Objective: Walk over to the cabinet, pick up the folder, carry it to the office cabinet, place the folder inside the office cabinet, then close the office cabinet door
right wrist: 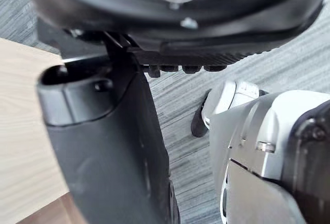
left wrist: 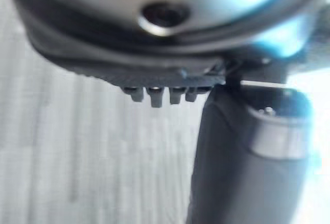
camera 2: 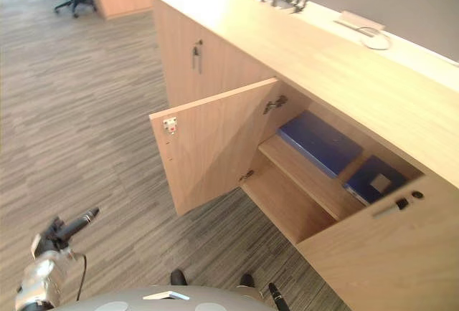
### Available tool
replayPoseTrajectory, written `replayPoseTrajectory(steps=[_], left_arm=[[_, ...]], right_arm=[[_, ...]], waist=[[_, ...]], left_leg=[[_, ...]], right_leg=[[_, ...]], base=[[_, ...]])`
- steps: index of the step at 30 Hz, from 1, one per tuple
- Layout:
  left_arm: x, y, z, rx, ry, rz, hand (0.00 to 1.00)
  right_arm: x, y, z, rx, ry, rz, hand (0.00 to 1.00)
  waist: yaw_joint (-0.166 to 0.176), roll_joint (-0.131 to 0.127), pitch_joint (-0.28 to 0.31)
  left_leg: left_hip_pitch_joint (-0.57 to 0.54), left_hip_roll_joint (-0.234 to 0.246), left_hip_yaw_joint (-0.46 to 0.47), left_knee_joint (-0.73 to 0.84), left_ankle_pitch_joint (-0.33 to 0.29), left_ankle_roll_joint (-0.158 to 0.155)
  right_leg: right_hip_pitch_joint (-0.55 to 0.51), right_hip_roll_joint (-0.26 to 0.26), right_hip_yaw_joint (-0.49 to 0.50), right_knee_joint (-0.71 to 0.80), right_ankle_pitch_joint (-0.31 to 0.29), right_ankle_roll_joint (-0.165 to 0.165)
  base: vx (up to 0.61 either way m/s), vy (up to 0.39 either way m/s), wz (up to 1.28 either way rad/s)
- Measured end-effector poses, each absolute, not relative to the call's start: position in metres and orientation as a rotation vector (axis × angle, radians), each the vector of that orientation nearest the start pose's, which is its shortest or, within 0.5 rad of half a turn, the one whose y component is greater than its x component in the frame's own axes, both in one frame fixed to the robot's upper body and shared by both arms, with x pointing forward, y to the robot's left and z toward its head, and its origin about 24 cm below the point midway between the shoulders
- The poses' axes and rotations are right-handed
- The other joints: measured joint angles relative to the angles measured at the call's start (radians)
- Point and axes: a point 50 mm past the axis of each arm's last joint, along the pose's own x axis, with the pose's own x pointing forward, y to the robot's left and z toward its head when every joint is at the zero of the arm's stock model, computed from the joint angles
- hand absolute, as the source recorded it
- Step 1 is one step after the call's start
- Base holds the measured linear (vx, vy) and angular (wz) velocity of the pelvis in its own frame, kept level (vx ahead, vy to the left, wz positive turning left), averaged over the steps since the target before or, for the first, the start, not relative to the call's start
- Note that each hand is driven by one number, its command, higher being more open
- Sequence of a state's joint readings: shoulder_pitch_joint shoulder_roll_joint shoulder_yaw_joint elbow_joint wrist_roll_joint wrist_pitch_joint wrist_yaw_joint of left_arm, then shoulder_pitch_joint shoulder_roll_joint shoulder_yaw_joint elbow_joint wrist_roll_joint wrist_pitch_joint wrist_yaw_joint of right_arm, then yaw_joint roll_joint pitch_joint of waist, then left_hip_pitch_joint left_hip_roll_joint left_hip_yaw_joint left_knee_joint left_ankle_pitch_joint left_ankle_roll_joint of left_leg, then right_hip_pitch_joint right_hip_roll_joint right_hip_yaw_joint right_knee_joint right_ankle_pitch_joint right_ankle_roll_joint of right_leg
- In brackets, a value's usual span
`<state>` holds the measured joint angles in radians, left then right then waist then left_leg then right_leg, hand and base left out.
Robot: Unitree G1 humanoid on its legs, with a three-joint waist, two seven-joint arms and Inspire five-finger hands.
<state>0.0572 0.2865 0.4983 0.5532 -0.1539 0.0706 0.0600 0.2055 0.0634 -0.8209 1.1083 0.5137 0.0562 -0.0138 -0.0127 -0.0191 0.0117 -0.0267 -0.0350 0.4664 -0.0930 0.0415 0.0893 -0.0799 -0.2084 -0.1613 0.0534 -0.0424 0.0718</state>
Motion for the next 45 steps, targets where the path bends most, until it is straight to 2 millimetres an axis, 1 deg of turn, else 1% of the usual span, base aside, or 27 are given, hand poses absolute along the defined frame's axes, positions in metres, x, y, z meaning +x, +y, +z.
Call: replayPoseTrajectory(steps=[1,2,3,4,5,6,7,8,9,10,14,17,19,20,23,25,27,28,31,32,34,36,38,40,42,43,45], left_arm=[[0.18,0.343,-0.032,0.098,0.483,0.647,1.0],[0.201,0.349,-0.004,0.23,0.397,0.622,1.0],[0.215,0.357,0.023,0.356,0.32,0.617,1.0],[0.221,0.356,0.034,0.394,0.286,0.615,1.0],[0.226,0.355,0.043,0.453,0.263,0.608,1.0],[0.231,0.351,0.049,0.527,0.255,0.586,1.0],[0.235,0.349,0.054,0.564,0.239,0.571,1.0],[0.243,0.343,0.063,0.621,0.21,0.546,1.0],[0.246,0.339,0.064,0.663,0.208,0.529,1.0],[0.247,0.337,0.063,0.68,0.216,0.52,1.0],[0.26,0.307,0.051,0.833,0.245,0.365,1.0],[0.271,0.287,0.047,0.908,0.238,0.27,1.0],[0.285,0.268,0.049,0.993,0.203,0.197,1.0],[0.289,0.263,0.051,1.015,0.188,0.178,1.0],[0.305,0.229,0.058,1.126,0.074,0.048,1.0],[0.312,0.221,0.059,1.214,0.046,-0.002,1.0],[0.314,0.218,0.058,1.262,0.029,-0.044,1.0],[0.314,0.216,0.057,1.27,0.027,-0.054,1.0],[0.32,0.202,0.056,1.349,-0.016,-0.142,1.0],[0.321,0.195,0.057,1.405,-0.05,-0.192,1.0],[0.319,0.184,0.053,1.447,-0.096,-0.274,1.0],[0.315,0.168,0.045,1.488,-0.143,-0.377,1.0],[0.309,0.152,0.035,1.494,-0.165,-0.473,1.0],[0.3,0.133,0.022,1.476,-0.18,-0.583,1.0],[0.296,0.121,0.015,1.449,-0.185,-0.623,1.0],[0.29,0.117,0.007,1.433,-0.173,-0.65,1.0],[0.278,0.107,-0.008,1.408,-0.146,-0.713,1.0]], right_arm=[[-0.012,-0.198,-0.176,0.936,1.087,-1.127,1.0],[-0.016,-0.195,-0.177,0.954,1.107,-1.134,1.0],[-0.021,-0.185,-0.178,0.967,1.147,-1.124,1.0],[-0.027,-0.186,-0.178,0.975,1.157,-1.134,1.0],[-0.034,-0.195,-0.176,0.963,1.137,-1.169,1.0],[-0.048,-0.197,-0.174,0.958,1.143,-1.203,1.0],[-0.051,-0.194,-0.174,0.969,1.149,-1.209,1.0],[-0.061,-0.188,-0.174,0.997,1.168,-1.235,1.0],[-0.065,-0.184,-0.174,1.019,1.184,-1.248,1.0],[-0.067,-0.184,-0.174,1.024,1.184,-1.255,1.0],[-0.07,-0.187,-0.173,1.012,1.18,-1.259,1.0],[-0.07,-0.188,-0.173,1.022,1.162,-1.265,1.0],[-0.066,-0.19,-0.173,1.02,1.143,-1.258,1.0],[-0.064,-0.191,-0.173,1.021,1.137,-1.26,1.0],[-0.06,-0.195,-0.173,1.041,1.097,-1.292,1.0],[-0.059,-0.196,-0.173,1.047,1.083,-1.306,1.0],[-0.059,-0.196,-0.173,1.051,1.079,-1.312,1.0],[-0.059,-0.196,-0.173,1.052,1.08,-1.312,1.0],[-0.059,-0.198,-0.173,1.049,1.063,-1.329,1.0],[-0.059,-0.199,-0.173,1.048,1.058,-1.334,1.0],[-0.059,-0.199,-0.173,1.047,1.058,-1.347,1.0],[-0.06,-0.2,-0.173,1.037,1.069,-1.353,1.0],[-0.062,-0.2,-0.173,0.982,1.118,-1.305,1.0],[-0.064,-0.202,-0.172,0.846,1.229,-1.166,1.0],[-0.067,-0.203,-0.172,0.786,1.283,-1.101,1.0],[-0.067,-0.203,-0.171,0.732,1.321,-1.042,1.0],[-0.064,-0.203,-0.172,0.649,1.373,-0.933,1.0]], waist=[[-0.001,0.001,-0.001],[-0.007,0.006,-0.001],[-0.02,-0.043,-0.012],[-0.02,-0.05,-0.01],[-0.001,-0.01,0.006],[-0.006,-0.013,-0.013],[-0.008,-0.006,-0.022],[-0.01,-0.012,-0.019],[-0.016,-0.015,-0.021],[-0.016,-0.015,-0.02],[-0.019,-0.01,-0.02],[-0.02,-0.009,-0.02],[-0.02,-0.006,-0.021],[-0.02,-0.005,-0.02],[-0.023,0.002,-0.017],[-0.03,0.01,-0.014],[-0.035,0.018,-0.012],[-0.037,0.018,-0.012],[-0.045,0.015,-0.013],[-0.046,0.014,-0.012],[-0.049,0.012,-0.013],[-0.051,0.01,-0.012],[-0.062,0.007,-0.013],[-0.078,0.004,-0.011],[-0.079,0.002,-0.011],[-0.081,0.002,-0.011],[-0.089,-0.001,-0.01]], left_leg=[[-0.004,0.007,0.008,0.0,-0.002,0.0],[-0.016,0.018,0.01,-0.001,-0.014,-0.018],[-0.029,0.0,0.054,0.079,-0.052,-0.037],[-0.052,0.03,0.052,0.219,-0.097,0.003],[-0.065,0.064,0.05,0.297,-0.199,-0.01],[-0.06,0.061,0.056,0.288,-0.205,-0.012],[-0.059,0.06,0.056,0.283,-0.205,-0.012],[-0.06,0.058,0.056,0.279,-0.206,-0.011],[-0.055,0.058,0.06,0.279,-0.208,-0.011],[-0.052,0.061,0.064,0.279,-0.21,-0.014],[-0.013,0.075,0.066,0.246,-0.208,-0.026],[0.014,0.087,0.069,0.233,-0.202,-0.032],[0.021,0.087,0.07,0.226,-0.196,-0.035],[0.021,0.087,0.071,0.226,-0.196,-0.036],[0.041,0.084,0.073,0.216,-0.195,-0.037],[0.052,0.08,0.074,0.21,-0.196,-0.037],[0.053,0.079,0.074,0.208,-0.196,-0.038],[0.053,0.079,0.075,0.208,-0.196,-0.038],[0.053,0.079,0.081,0.208,-0.197,-0.039],[0.053,0.078,0.087,0.208,-0.197,-0.039],[0.053,0.078,0.097,0.208,-0.199,-0.041],[0.051,0.077,0.105,0.207,-0.203,-0.047],[0.05,0.077,0.105,0.206,-0.205,-0.051],[0.049,0.077,0.104,0.202,-0.205,-0.051],[0.05,0.077,0.105,0.199,-0.203,-0.049],[0.055,0.074,0.105,0.19,-0.192,-0.041],[0.062,0.07,0.105,0.18,-0.184,-0.042]], right_leg=[[-0.007,0.016,-0.005,0.011,0.0,0.0],[-0.012,0.054,-0.016,0.015,0.0,-0.001],[-0.023,0.03,-0.025,-0.002,0.0,-0.029],[-0.025,0.023,-0.021,0.005,0.033,0.002],[-0.009,0.04,-0.02,0.025,0.039,0.005],[0.0,0.037,-0.024,0.003,0.047,-0.006],[0.002,0.04,-0.027,-0.006,0.054,-0.013],[0.002,0.041,-0.027,-0.006,0.067,-0.019],[0.003,0.043,-0.027,-0.004,0.093,-0.016],[0.004,0.046,-0.027,-0.004,0.101,-0.011],[0.004,0.066,-0.029,0.035,0.105,-0.013],[0.005,0.078,-0.028,0.066,0.102,-0.017],[0.002,0.08,-0.028,0.073,0.102,-0.017],[0.001,0.08,-0.028,0.074,0.102,-0.017],[0.007,0.08,-0.028,0.085,0.1,-0.019],[0.009,0.08,-0.028,0.086,0.099,-0.019],[0.01,0.079,-0.027,0.085,0.098,-0.019],[0.01,0.079,-0.027,0.085,0.098,-0.019],[0.008,0.079,-0.024,0.083,0.098,-0.018],[0.006,0.079,-0.022,0.081,0.098,-0.018],[0.001,0.079,-0.01,0.08,0.098,-0.018],[0.0,0.079,-0.001,0.072,0.098,-0.018],[0.0,0.079,-0.001,0.068,0.098,-0.018],[-0.002,0.079,-0.001,0.068,0.098,-0.018],[-0.003,0.079,-0.003,0.069,0.098,-0.018],[-0.003,0.079,-0.009,0.069,0.098,-0.018],[-0.001,0.079,-0.022,0.069,0.098,-0.018]], base=[[-0.02,0.074,-0.27],[0.01,0.067,-0.2],[0.04,0.027,-0.18],[0.05,-0.003,-0.5],[0.05,0.017,-0.57],[0.04,0.031,-0.49],[0.07,0.04,-0.1],[0.08,0.002,-0.03],[0.09,-0.009,-0.08],[0.08,-0.012,-0.14],[0.09,-0.019,-0.07],[0.1,-0.026,-0.05],[0.09,-0.016,-0.03],[0.06,-0.01,-0.04],[0.04,-0.004,-0.05],[0.0,0.0,0.0],[0.0,0.0,0.0],[0.0,0.0,0.0],[-0.02,-0.02,-0.07],[-0.03,-0.018,-0.16],[-0.03,-0.017,-0.17],[-0.03,-0.023,-0.11],[-0.01,-0.015,-0.02],[0.0,-0.016,-0.01],[0.0,0.0,0.0],[0.02,-0.034,0.01],[0.02,-0.031,0.01]])
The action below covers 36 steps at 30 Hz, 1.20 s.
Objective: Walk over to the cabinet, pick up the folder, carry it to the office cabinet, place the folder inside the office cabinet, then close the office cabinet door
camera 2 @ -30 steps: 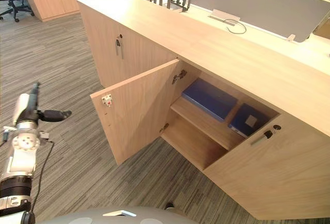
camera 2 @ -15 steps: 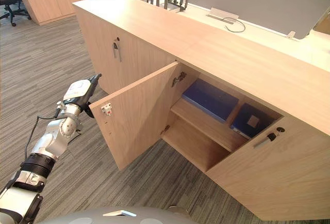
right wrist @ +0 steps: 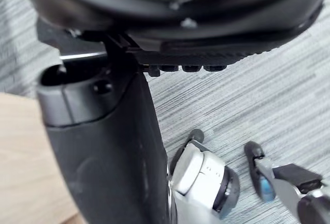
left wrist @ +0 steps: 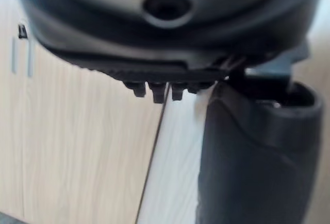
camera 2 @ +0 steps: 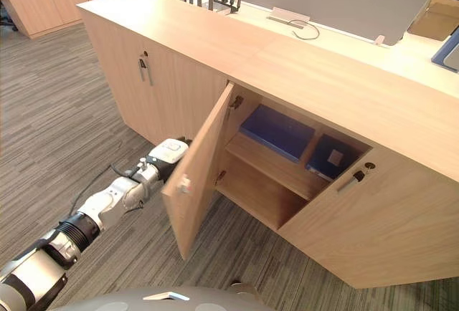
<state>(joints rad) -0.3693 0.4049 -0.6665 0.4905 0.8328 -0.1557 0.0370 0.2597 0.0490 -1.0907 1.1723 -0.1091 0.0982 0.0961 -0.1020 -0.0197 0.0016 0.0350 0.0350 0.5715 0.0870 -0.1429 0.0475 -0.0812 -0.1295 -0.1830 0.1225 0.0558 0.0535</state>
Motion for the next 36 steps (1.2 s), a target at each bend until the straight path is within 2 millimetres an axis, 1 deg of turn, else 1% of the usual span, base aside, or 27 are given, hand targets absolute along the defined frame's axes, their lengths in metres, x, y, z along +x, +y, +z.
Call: replayPoseTrajectory(steps=[2,3,4,5,7,10,12,14,17,20,22,24,25,26,27,28,29,30,31,32,33,34,35,36], left_arm=[[0.257,0.101,-0.033,1.36,-0.058,-0.79,1.0],[0.242,0.095,-0.05,1.333,-0.003,-0.848,1.0],[0.234,0.093,-0.058,1.314,0.027,-0.877,1.0],[0.217,0.089,-0.072,1.275,0.084,-0.926,1.0],[0.184,0.081,-0.096,1.203,0.196,-1.016,1.0],[0.159,0.081,-0.111,1.131,0.296,-1.067,1.0],[0.151,0.082,-0.115,1.084,0.343,-1.065,1.0],[0.147,0.083,-0.117,1.045,0.374,-1.05,1.0],[0.146,0.085,-0.12,0.982,0.434,-1.007,1.0],[0.143,0.093,-0.127,0.956,0.511,-0.975,1.0],[0.141,0.1,-0.132,0.94,0.57,-0.94,1.0],[0.141,0.115,-0.137,0.9,0.654,-0.855,1.0],[0.141,0.12,-0.139,0.885,0.679,-0.826,1.0],[0.14,0.129,-0.141,0.859,0.724,-0.765,1.0],[0.138,0.141,-0.143,0.819,0.775,-0.683,1.0],[0.137,0.148,-0.145,0.8,0.808,-0.636,1.0],[0.135,0.16,-0.148,0.729,0.871,-0.528,1.0],[0.132,0.17,-0.15,0.656,0.925,-0.42,1.0],[0.126,0.182,-0.153,0.525,0.997,-0.247,1.0],[0.121,0.191,-0.156,0.413,1.043,-0.111,1.0],[0.116,0.199,-0.157,0.325,1.076,0.0,1.0],[0.108,0.207,-0.158,0.209,1.104,0.136,1.0],[0.103,0.208,-0.159,0.168,1.111,0.181,1.0],[0.097,0.212,-0.16,0.084,1.121,0.267,1.0]], right_arm=[[-0.058,-0.205,-0.172,0.567,1.401,-0.817,1.0],[-0.054,-0.204,-0.173,0.528,1.41,-0.757,1.0],[-0.052,-0.204,-0.173,0.507,1.414,-0.725,1.0],[-0.047,-0.203,-0.173,0.478,1.417,-0.667,1.0],[-0.043,-0.198,-0.174,0.454,1.428,-0.605,1.0],[-0.04,-0.19,-0.176,0.437,1.443,-0.552,1.0],[-0.038,-0.192,-0.176,0.415,1.445,-0.538,1.0],[-0.035,-0.193,-0.176,0.384,1.449,-0.509,1.0],[-0.031,-0.195,-0.176,0.323,1.459,-0.467,1.0],[-0.025,-0.199,-0.176,0.249,1.454,-0.415,1.0],[-0.017,-0.203,-0.175,0.203,1.447,-0.377,1.0],[-0.009,-0.205,-0.176,0.156,1.442,-0.347,1.0],[-0.009,-0.205,-0.176,0.153,1.445,-0.345,1.0],[-0.008,-0.205,-0.176,0.145,1.448,-0.339,1.0],[-0.008,-0.205,-0.176,0.13,1.449,-0.33,1.0],[-0.007,-0.205,-0.176,0.119,1.451,-0.321,1.0],[-0.006,-0.205,-0.176,0.103,1.451,-0.305,1.0],[-0.006,-0.207,-0.176,0.088,1.453,-0.294,1.0],[-0.006,-0.208,-0.176,0.076,1.46,-0.284,1.0],[-0.007,-0.21,-0.175,0.065,1.467,-0.278,1.0],[-0.008,-0.212,-0.175,0.057,1.471,-0.275,1.0],[-0.009,-0.213,-0.175,0.047,1.478,-0.27,1.0],[-0.01,-0.214,-0.175,0.039,1.483,-0.269,1.0],[-0.011,-0.217,-0.175,0.022,1.49,-0.271,1.0]], waist=[[-0.015,-0.002,0.002],[-0.024,-0.006,0.005],[-0.029,-0.009,0.009],[-0.037,-0.016,0.017],[-0.039,-0.026,0.027],[-0.038,-0.034,0.032],[-0.037,-0.031,0.035],[-0.037,-0.026,0.035],[-0.032,-0.022,0.036],[-0.031,-0.024,0.036],[-0.031,-0.021,0.035],[-0.03,-0.02,0.035],[-0.031,-0.02,0.034],[-0.03,-0.02,0.033],[-0.03,-0.021,0.03],[-0.03,-0.021,0.027],[-0.026,-0.019,0.028],[-0.017,-0.012,0.029],[-0.003,0.001,0.035],[0.007,0.016,0.044],[0.019,0.02,0.047],[0.03,0.041,0.056],[0.034,0.044,0.057],[0.045,0.049,0.056]], left_leg=[[0.015,-0.01,0.0,-0.026,0.01,-0.001],[0.019,-0.015,0.002,-0.033,0.012,0.0],[0.023,-0.019,0.003,-0.041,0.016,0.001],[0.027,-0.025,0.004,-0.05,0.019,0.002],[0.027,-0.031,0.009,-0.057,0.023,0.003],[0.027,-0.043,0.008,-0.059,0.025,0.003],[0.027,-0.054,0.005,-0.062,0.027,0.006],[0.027,-0.069,-0.014,-0.088,0.044,0.011],[0.045,-0.086,-0.045,-0.162,0.079,0.007],[0.047,-0.087,-0.059,-0.175,0.086,0.006],[0.045,-0.086,-0.061,-0.176,0.086,0.005],[0.042,-0.083,-0.062,-0.172,0.083,0.002],[0.043,-0.081,-0.062,-0.171,0.082,0.0],[0.039,-0.076,-0.061,-0.162,0.078,-0.005],[0.021,-0.066,-0.058,-0.121,0.057,-0.009],[0.005,-0.056,-0.057,-0.083,0.042,-0.004],[-0.034,-0.022,-0.052,0.021,-0.013,-0.011],[-0.073,0.019,-0.051,0.13,-0.067,-0.022],[-0.119,0.087,-0.059,0.29,-0.125,-0.051],[-0.152,0.137,-0.087,0.416,-0.151,-0.076],[-0.176,0.179,-0.116,0.514,-0.157,-0.081],[-0.189,0.207,-0.147,0.594,-0.155,-0.082],[-0.188,0.213,-0.159,0.612,-0.152,-0.083],[-0.183,0.215,-0.176,0.632,-0.141,-0.091]], right_leg=[[0.005,-0.003,-0.007,0.0,-0.004,-0.003],[0.005,-0.005,-0.006,-0.001,-0.005,-0.002],[0.005,-0.006,-0.006,-0.001,-0.008,0.0],[0.006,-0.01,-0.006,-0.001,-0.014,-0.001],[0.001,-0.012,-0.006,-0.003,-0.019,-0.001],[0.002,-0.024,-0.007,-0.004,-0.04,0.007],[0.003,-0.033,-0.008,-0.004,-0.056,0.016],[0.003,-0.044,-0.025,-0.005,-0.069,0.021],[0.009,-0.047,-0.056,-0.011,-0.075,0.017],[0.019,-0.046,-0.072,-0.021,-0.076,0.015],[0.02,-0.045,-0.074,-0.023,-0.079,0.014],[0.025,-0.041,-0.081,-0.038,-0.078,0.014],[0.028,-0.039,-0.082,-0.041,-0.078,0.014],[0.029,-0.036,-0.083,-0.043,-0.079,0.014],[0.03,-0.034,-0.082,-0.049,-0.078,0.014],[0.031,-0.032,-0.082,-0.055,-0.078,0.015],[0.033,-0.025,-0.08,-0.057,-0.079,0.014],[0.037,-0.01,-0.079,-0.058,-0.084,0.006],[0.058,0.018,-0.075,-0.065,-0.094,0.001],[0.085,0.043,-0.068,-0.076,-0.092,0.004],[0.108,0.065,-0.059,-0.078,-0.093,0.003],[0.128,0.085,-0.051,-0.081,-0.094,0.001],[0.141,0.092,-0.043,-0.087,-0.096,-0.002],[0.152,0.098,-0.023,-0.096,-0.099,-0.007]], base=[[0.0,-0.009,-0.02],[-0.01,-0.008,-0.04],[-0.01,-0.006,-0.05],[-0.02,-0.007,-0.08],[-0.02,-0.015,-0.07],[0.0,0.0,0.0],[0.0,-0.021,0.05],[-0.02,-0.021,0.21],[-0.02,-0.007,0.33],[0.01,-0.014,0.15],[0.04,-0.019,0.03],[0.06,-0.028,0.01],[0.08,-0.038,0.01],[0.09,-0.045,-0.02],[0.09,-0.05,-0.03],[0.1,-0.071,-0.07],[0.1,-0.105,-0.13],[0.12,-0.136,-0.25],[0.12,-0.143,-0.29],[0.11,-0.108,-0.3],[0.11,-0.083,-0.29],[0.07,-0.043,-0.28],[0.07,-0.038,-0.35],[0.06,-0.036,-0.39]])
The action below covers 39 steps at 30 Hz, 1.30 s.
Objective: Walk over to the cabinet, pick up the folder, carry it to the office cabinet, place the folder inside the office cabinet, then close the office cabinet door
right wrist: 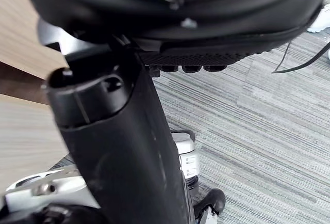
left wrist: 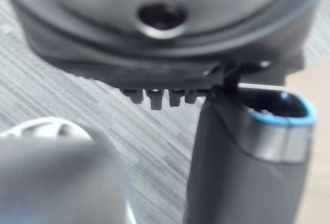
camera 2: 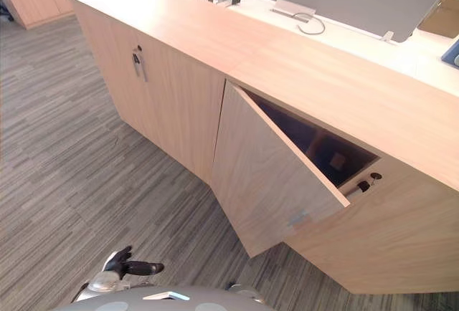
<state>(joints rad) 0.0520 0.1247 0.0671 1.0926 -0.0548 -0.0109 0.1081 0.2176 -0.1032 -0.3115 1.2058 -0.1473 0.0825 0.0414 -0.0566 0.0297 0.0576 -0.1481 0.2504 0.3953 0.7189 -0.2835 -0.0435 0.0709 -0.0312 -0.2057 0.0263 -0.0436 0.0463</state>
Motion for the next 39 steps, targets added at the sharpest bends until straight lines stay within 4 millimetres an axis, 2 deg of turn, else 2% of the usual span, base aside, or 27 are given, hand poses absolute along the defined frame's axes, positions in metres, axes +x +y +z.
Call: replayPoseTrajectory(steps=[1,2,3,4,5,6,7,9,10,11,12,15,17,19,22,25,32,34,38,39], left_arm=[[0.093,0.215,-0.161,0.014,1.125,0.335,1.0],[0.089,0.218,-0.161,-0.015,1.128,0.369,1.0],[0.082,0.217,-0.162,-0.104,1.127,0.44,1.0],[0.08,0.216,-0.163,-0.121,1.129,0.458,1.0],[0.078,0.213,-0.164,-0.155,1.131,0.478,1.0],[0.073,0.211,-0.165,-0.166,1.14,0.487,1.0],[0.061,0.209,-0.167,-0.204,1.156,0.524,1.0],[0.047,0.204,-0.17,-0.296,1.175,0.593,1.0],[0.042,0.204,-0.17,-0.314,1.179,0.61,1.0],[0.039,0.211,-0.169,-0.329,1.167,0.64,1.0],[0.041,0.215,-0.168,-0.338,1.145,0.652,1.0],[0.036,0.215,-0.168,-0.392,1.128,0.687,1.0],[0.032,0.213,-0.168,-0.426,1.13,0.7,1.0],[0.033,0.212,-0.169,-0.44,1.126,0.689,1.0],[0.037,0.21,-0.169,-0.464,1.118,0.671,1.0],[0.05,0.206,-0.169,-0.465,1.106,0.597,1.0],[0.07,0.192,-0.169,-0.393,1.114,0.415,1.0],[0.072,0.192,-0.169,-0.337,1.118,0.385,1.0],[0.077,0.197,-0.167,-0.188,1.116,0.345,1.0],[0.078,0.196,-0.167,-0.166,1.116,0.336,1.0]], right_arm=[[-0.009,-0.217,-0.175,0.011,1.487,-0.27,1.0],[-0.007,-0.217,-0.175,0.01,1.483,-0.273,1.0],[-0.005,-0.219,-0.174,0.006,1.48,-0.281,1.0],[-0.004,-0.221,-0.174,0.0,1.48,-0.286,1.0],[-0.003,-0.224,-0.174,-0.009,1.481,-0.292,1.0],[-0.003,-0.225,-0.174,-0.012,1.483,-0.294,1.0],[-0.004,-0.224,-0.174,-0.012,1.488,-0.293,1.0],[-0.004,-0.224,-0.174,-0.029,1.49,-0.278,1.0],[-0.005,-0.223,-0.174,-0.032,1.493,-0.271,1.0],[-0.006,-0.216,-0.175,-0.018,1.498,-0.255,1.0],[-0.005,-0.211,-0.176,-0.008,1.497,-0.246,1.0],[-0.01,-0.206,-0.177,0.004,1.51,-0.249,1.0],[-0.014,-0.206,-0.177,0.008,1.52,-0.253,1.0],[-0.016,-0.206,-0.177,0.018,1.525,-0.262,1.0],[-0.019,-0.207,-0.177,0.028,1.532,-0.274,1.0],[-0.022,-0.208,-0.176,0.037,1.536,-0.29,1.0],[-0.026,-0.209,-0.176,0.102,1.531,-0.383,1.0],[-0.026,-0.209,-0.176,0.104,1.529,-0.404,1.0],[-0.027,-0.203,-0.177,0.126,1.524,-0.45,1.0],[-0.028,-0.203,-0.177,0.132,1.518,-0.461,1.0]], waist=[[0.005,0.004,0.006],[0.009,-0.001,0.013],[0.03,-0.01,0.037],[0.037,-0.004,0.039],[0.048,0.011,0.049],[0.055,0.016,0.051],[0.056,0.021,0.051],[0.056,0.033,0.055],[0.055,0.035,0.049],[0.056,-0.004,0.044],[0.059,-0.025,0.042],[0.057,-0.041,0.025],[0.057,-0.05,0.003],[0.057,-0.048,-0.006],[0.056,-0.044,-0.013],[0.055,-0.037,-0.02],[0.049,-0.034,-0.025],[0.048,-0.036,-0.026],[0.047,-0.064,-0.031],[0.046,-0.063,-0.032]], left_leg=[[-0.008,0.001,-0.024,0.041,0.026,-0.011],[-0.023,0.001,-0.042,0.083,0.051,-0.008],[-0.076,-0.023,-0.128,0.149,0.058,-0.01],[-0.083,-0.047,-0.177,0.124,0.015,-0.014],[-0.084,-0.087,-0.264,0.052,-0.017,-0.021],[-0.083,-0.104,-0.305,0.002,-0.02,-0.026],[-0.066,-0.126,-0.374,-0.109,-0.012,-0.027],[-0.024,-0.137,-0.43,-0.229,0.037,-0.042],[-0.012,-0.149,-0.418,-0.255,0.033,-0.04],[0.009,-0.192,-0.43,-0.305,0.034,-0.04],[0.017,-0.22,-0.43,-0.337,0.046,-0.023],[0.073,-0.266,-0.411,-0.45,0.099,0.003],[0.112,-0.279,-0.405,-0.531,0.131,0.011],[0.138,-0.283,-0.406,-0.576,0.148,0.008],[0.16,-0.271,-0.409,-0.603,0.165,0.019],[0.172,-0.255,-0.419,-0.609,0.165,0.02],[0.212,-0.236,-0.365,-0.639,0.166,0.02],[0.213,-0.239,-0.351,-0.648,0.176,0.023],[0.246,-0.26,-0.331,-0.756,0.247,0.013],[0.253,-0.259,-0.333,-0.78,0.263,0.008]], right_leg=[[0.009,0.0,0.023,-0.011,0.0,-0.002],[0.02,-0.006,0.039,-0.011,0.0,-0.003],[0.023,-0.022,0.084,-0.003,-0.001,-0.01],[0.018,-0.026,0.105,0.002,-0.001,-0.01],[0.016,-0.027,0.143,0.007,-0.004,-0.015],[0.016,-0.027,0.162,0.007,-0.004,-0.014],[0.013,-0.025,0.196,0.005,-0.006,-0.01],[0.021,-0.007,0.252,-0.001,-0.013,0.006],[0.027,-0.015,0.262,-0.014,-0.013,0.005],[0.031,-0.05,0.263,-0.024,-0.012,0.006],[0.018,-0.076,0.263,-0.02,-0.012,0.006],[0.017,-0.124,0.262,-0.028,-0.012,0.007],[0.016,-0.136,0.257,-0.028,-0.008,0.014],[0.017,-0.135,0.233,-0.029,-0.006,0.034],[0.019,-0.121,0.22,-0.031,-0.005,0.04],[0.021,-0.105,0.212,-0.027,0.002,0.044],[0.012,-0.089,0.225,-0.029,0.04,0.045],[-0.003,-0.091,0.229,-0.029,0.05,0.043],[-0.027,-0.109,0.211,-0.042,0.038,0.052],[-0.034,-0.108,0.21,-0.04,0.036,0.05]], base=[[0.09,-0.009,-0.42],[0.08,0.04,-0.66],[0.06,0.07,-0.68],[0.02,0.099,-0.99],[0.0,0.095,-0.82],[0.0,0.155,-1.01],[-0.02,0.195,-0.91],[-0.01,0.253,-0.91],[0.06,0.203,-0.57],[0.11,0.153,-0.24],[0.1,0.134,-0.11],[0.12,0.105,0.0],[0.16,0.026,-0.09],[0.15,-0.009,-0.08],[0.16,-0.057,-0.06],[0.11,-0.059,-0.09],[-0.02,-0.011,-0.32],[-0.13,0.009,-0.26],[-0.17,-0.038,-0.17],[-0.17,-0.065,-0.05]])
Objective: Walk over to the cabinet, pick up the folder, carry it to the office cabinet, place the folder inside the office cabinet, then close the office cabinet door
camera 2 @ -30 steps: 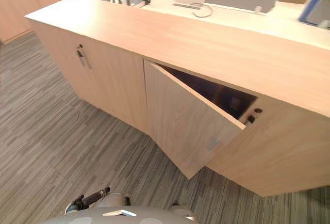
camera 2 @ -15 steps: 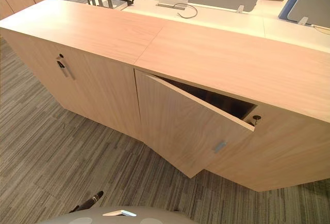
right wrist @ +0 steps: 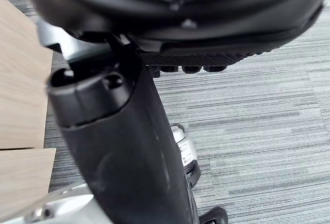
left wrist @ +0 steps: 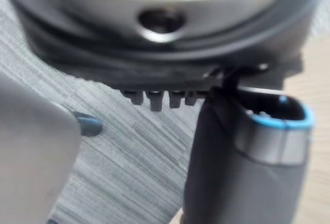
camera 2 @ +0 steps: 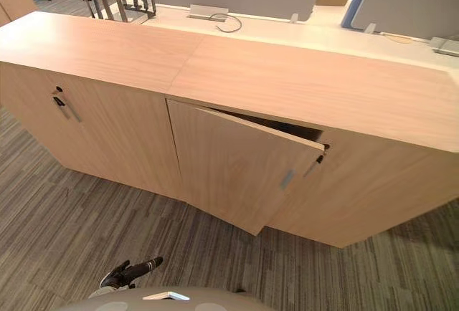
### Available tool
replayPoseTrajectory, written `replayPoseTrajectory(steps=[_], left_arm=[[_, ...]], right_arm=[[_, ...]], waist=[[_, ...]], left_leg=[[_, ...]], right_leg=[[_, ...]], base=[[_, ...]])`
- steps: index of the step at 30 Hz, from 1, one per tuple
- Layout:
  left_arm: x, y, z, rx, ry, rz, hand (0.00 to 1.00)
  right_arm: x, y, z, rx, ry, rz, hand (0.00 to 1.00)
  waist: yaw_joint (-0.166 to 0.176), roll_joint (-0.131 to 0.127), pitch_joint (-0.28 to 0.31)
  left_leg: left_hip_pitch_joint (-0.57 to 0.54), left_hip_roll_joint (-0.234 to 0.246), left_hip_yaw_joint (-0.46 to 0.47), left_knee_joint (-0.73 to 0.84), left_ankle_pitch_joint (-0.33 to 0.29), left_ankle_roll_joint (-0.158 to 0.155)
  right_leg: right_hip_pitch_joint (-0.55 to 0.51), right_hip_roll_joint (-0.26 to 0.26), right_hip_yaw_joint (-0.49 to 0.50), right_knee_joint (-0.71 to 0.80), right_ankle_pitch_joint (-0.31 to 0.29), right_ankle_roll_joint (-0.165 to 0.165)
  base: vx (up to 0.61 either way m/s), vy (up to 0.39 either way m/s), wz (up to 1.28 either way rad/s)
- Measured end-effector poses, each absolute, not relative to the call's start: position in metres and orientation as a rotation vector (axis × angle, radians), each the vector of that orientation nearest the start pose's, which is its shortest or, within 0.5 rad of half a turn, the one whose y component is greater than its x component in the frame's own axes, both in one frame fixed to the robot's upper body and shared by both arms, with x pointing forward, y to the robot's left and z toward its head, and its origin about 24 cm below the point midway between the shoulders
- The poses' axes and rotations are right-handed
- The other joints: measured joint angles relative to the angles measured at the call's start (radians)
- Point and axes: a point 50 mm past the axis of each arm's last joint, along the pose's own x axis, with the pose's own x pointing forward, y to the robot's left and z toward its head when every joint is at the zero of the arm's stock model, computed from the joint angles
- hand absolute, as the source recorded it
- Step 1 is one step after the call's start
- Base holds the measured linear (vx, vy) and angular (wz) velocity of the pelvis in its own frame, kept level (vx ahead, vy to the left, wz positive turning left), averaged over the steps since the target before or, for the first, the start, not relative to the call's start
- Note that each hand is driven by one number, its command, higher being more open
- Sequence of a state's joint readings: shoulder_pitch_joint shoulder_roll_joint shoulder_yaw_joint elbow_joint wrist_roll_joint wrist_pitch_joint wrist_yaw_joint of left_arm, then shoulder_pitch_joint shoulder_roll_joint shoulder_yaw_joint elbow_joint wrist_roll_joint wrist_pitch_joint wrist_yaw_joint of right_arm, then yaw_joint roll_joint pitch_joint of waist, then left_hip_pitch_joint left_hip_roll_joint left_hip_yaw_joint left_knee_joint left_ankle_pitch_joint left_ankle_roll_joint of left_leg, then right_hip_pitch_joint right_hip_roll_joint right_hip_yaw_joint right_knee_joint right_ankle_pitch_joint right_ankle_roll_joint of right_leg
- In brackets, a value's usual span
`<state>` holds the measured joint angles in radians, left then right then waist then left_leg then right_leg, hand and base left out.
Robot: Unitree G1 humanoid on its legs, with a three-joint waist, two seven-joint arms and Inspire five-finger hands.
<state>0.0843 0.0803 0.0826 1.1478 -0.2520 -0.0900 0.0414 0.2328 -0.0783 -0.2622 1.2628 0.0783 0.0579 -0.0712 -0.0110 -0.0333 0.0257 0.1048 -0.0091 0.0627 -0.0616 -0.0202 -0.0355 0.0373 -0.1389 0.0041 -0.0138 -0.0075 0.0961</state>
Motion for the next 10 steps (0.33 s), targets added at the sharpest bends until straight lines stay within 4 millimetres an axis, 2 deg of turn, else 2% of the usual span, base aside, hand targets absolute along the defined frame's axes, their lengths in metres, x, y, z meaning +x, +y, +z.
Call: replayPoseTrajectory(steps=[2,10], left_arm=[[0.0788,0.1952,-0.1669,-0.14,1.117,0.321,1.0],[0.079,0.1927,-0.1669,-0.096,1.121,0.261,1.0]], right_arm=[[-0.0275,-0.2035,-0.1767,0.135,1.512,-0.472,1.0],[-0.0281,-0.2033,-0.1765,0.103,1.517,-0.437,1.0]], waist=[[-0.004,-0.001,0.002],[-0.01,0.001,-0.011]], left_leg=[[0.007,0.002,-0.015,-0.028,0.021,-0.006],[0.002,0.003,-0.039,-0.028,0.021,-0.005]], right_leg=[[-0.005,0.003,-0.006,0.005,-0.003,0.006],[0.0,0.006,0.001,-0.01,-0.003,0.007]], base=[[-0.18,-0.067,0.06],[-0.07,-0.019,-0.01]])
